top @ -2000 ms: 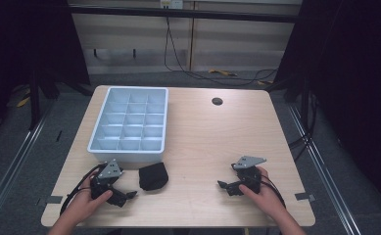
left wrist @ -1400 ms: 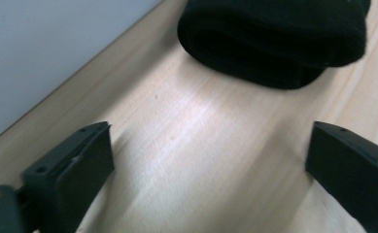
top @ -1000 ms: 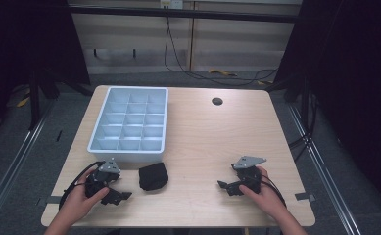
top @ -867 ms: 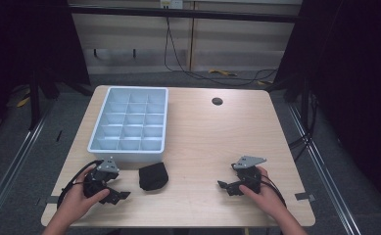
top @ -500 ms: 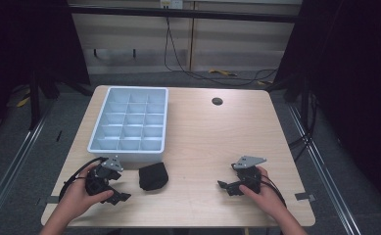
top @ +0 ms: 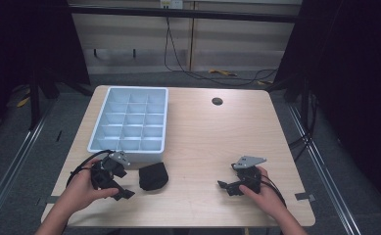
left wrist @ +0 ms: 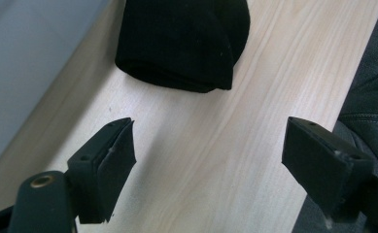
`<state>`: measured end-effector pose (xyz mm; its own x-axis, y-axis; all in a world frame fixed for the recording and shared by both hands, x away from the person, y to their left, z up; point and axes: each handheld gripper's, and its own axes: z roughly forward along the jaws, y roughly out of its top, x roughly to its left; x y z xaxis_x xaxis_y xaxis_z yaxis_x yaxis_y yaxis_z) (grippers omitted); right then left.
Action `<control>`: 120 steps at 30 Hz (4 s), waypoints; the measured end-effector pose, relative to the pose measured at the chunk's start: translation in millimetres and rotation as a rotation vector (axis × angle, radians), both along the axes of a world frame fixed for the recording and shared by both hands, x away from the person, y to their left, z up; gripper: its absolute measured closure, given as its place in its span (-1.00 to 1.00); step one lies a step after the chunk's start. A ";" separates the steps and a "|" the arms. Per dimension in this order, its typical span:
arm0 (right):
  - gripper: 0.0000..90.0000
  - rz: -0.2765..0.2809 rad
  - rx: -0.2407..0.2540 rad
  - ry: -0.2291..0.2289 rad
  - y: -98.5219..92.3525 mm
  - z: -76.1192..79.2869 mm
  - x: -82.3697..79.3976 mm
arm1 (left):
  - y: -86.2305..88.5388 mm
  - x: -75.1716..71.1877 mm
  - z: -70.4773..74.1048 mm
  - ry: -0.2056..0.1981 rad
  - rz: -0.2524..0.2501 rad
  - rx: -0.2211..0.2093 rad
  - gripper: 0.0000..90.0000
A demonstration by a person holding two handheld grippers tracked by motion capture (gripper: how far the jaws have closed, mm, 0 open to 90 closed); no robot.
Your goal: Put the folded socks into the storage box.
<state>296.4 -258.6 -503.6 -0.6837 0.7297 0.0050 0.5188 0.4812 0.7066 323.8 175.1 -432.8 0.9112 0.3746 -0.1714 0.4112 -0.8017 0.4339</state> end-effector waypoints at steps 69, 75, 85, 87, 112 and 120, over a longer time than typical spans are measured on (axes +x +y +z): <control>-0.71 0.001 0.000 0.000 0.0 0.0 0.0 | -108.3 27.1 -18.4 0.039 -0.207 0.249 -0.29; -0.71 0.002 0.000 0.000 0.0 -0.1 0.0 | -107.1 26.7 -18.9 0.027 -0.186 0.255 -0.04; -0.71 0.001 0.001 0.001 0.0 0.0 -0.1 | -101.1 29.5 -17.9 0.039 -0.163 0.251 0.42; -0.71 0.001 0.000 0.000 0.0 -0.1 0.0 | -102.1 29.5 -17.0 0.045 -0.148 0.263 0.51; -0.71 0.002 0.001 0.001 0.0 0.0 0.1 | -88.8 35.4 16.8 0.123 -0.116 0.279 0.81; -0.71 0.002 0.002 0.001 -0.1 -0.1 0.1 | -77.6 38.6 34.9 0.120 -0.108 0.269 0.81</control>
